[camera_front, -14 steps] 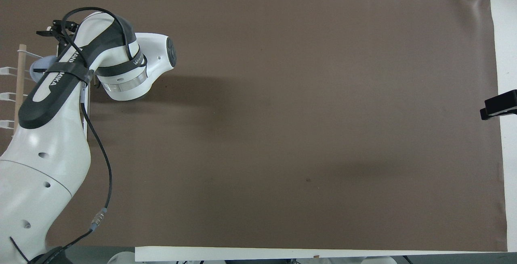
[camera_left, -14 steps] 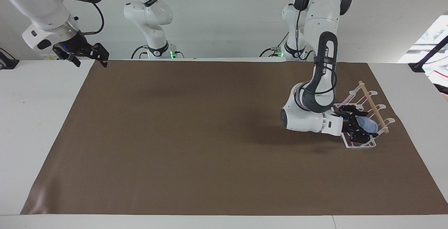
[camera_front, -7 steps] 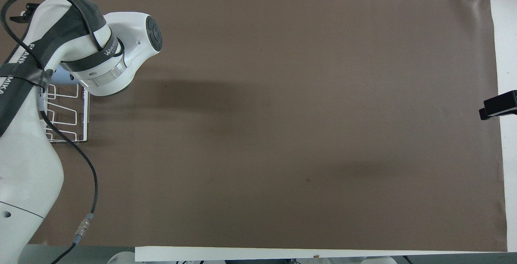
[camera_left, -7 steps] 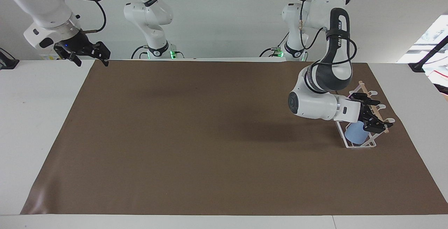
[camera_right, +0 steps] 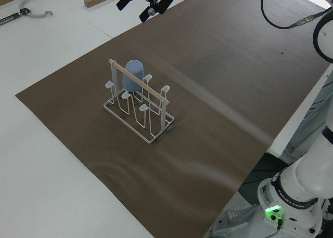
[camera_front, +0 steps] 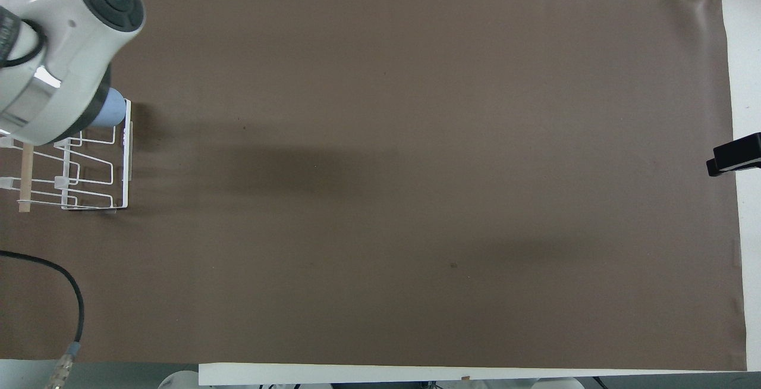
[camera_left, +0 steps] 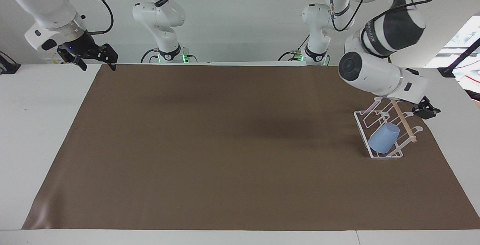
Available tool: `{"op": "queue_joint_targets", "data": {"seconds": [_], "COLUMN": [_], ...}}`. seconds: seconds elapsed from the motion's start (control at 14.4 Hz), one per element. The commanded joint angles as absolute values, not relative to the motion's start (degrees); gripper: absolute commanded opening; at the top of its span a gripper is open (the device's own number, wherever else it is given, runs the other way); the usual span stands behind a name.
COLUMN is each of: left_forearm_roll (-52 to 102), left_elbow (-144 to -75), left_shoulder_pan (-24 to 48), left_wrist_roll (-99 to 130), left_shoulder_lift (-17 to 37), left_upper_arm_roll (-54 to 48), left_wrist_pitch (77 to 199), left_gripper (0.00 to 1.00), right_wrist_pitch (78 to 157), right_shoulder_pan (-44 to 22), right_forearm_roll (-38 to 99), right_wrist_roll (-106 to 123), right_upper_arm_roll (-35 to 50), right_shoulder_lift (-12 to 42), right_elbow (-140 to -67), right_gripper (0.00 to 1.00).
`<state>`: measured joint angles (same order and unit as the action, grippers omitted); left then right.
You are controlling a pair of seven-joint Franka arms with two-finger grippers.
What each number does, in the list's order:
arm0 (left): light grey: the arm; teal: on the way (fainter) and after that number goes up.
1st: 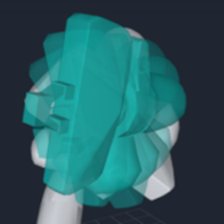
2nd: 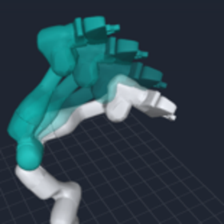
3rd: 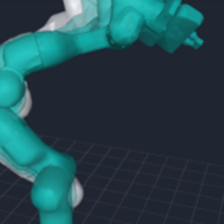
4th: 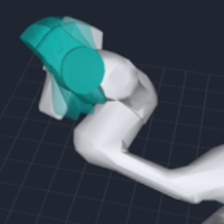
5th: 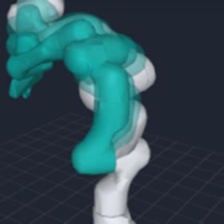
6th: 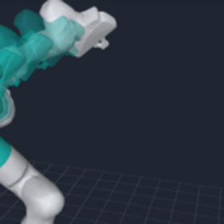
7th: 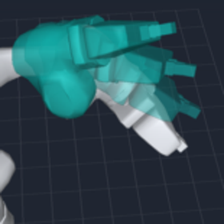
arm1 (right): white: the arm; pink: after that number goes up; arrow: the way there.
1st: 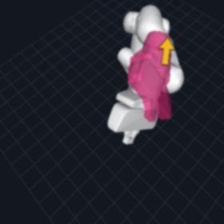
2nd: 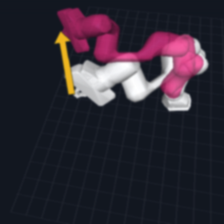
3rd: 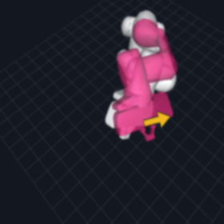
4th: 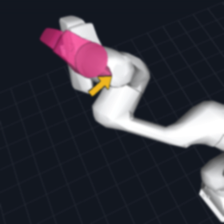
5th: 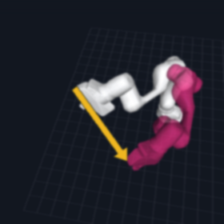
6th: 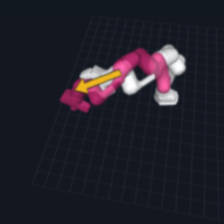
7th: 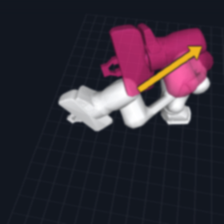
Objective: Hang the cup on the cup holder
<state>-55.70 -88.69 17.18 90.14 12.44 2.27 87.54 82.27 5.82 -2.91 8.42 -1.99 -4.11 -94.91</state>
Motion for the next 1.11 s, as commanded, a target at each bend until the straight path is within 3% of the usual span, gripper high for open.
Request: {"op": "queue_joint_targets", "data": {"seconds": [0.0, 0.56, 1.04], "left_forearm_roll": [-44.60, -13.92, -10.72], "left_elbow": [-90.95, -91.31, -92.73], "left_shoulder_pan": [10.92, 1.06, 12.11], "left_wrist_roll": [69.52, 18.87, 11.07], "left_shoulder_lift": [7.66, 6.77, 4.75], "left_upper_arm_roll": [2.20, 2.29, 1.50], "left_wrist_pitch": [92.98, 101.16, 89.42], "left_gripper": [1.00, 1.00, 1.00], "right_wrist_pitch": [82.44, 82.35, 82.35], "right_shoulder_pan": [6.42, 6.50, 6.68], "right_forearm_roll": [-1.85, -1.85, -1.85], "right_wrist_roll": [9.84, 9.84, 9.93], "right_upper_arm_roll": [-1.76, -1.76, -1.76], "right_shoulder_lift": [-4.83, -5.01, -5.01], "right_elbow": [-95.27, -95.36, -95.36], "right_gripper": [0.99, 0.99, 0.99]}}
